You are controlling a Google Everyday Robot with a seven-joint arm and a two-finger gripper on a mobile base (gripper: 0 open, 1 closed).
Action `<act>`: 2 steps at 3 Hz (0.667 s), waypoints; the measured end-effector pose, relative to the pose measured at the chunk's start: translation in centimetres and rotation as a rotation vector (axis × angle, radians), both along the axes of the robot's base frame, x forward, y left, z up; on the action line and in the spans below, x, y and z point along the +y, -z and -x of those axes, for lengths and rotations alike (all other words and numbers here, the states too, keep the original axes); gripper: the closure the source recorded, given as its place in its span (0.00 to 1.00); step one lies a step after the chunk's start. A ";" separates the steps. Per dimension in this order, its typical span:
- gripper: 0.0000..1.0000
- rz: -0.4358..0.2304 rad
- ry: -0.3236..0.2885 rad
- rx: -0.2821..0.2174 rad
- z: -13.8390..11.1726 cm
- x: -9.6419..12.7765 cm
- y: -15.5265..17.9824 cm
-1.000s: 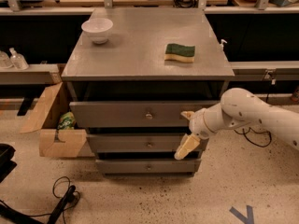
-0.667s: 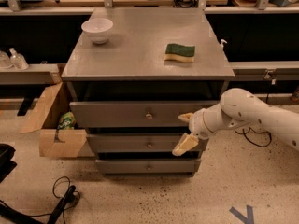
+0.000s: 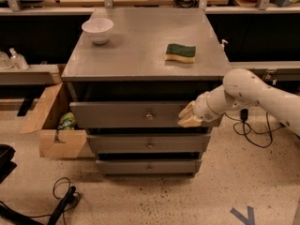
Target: Close top drawer
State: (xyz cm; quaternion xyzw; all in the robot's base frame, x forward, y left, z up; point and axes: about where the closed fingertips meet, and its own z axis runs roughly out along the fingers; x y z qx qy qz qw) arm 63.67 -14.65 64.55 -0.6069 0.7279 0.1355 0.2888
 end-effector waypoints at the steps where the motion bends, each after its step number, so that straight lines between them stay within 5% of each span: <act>1: 0.94 0.013 -0.010 -0.074 -4.0 -1.8 -2.4; 2: 1.00 0.003 0.004 -0.111 -5.7 -3.2 -2.8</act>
Offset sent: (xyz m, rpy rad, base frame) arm 0.0747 -0.0553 0.0364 0.0042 -0.1562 -0.0288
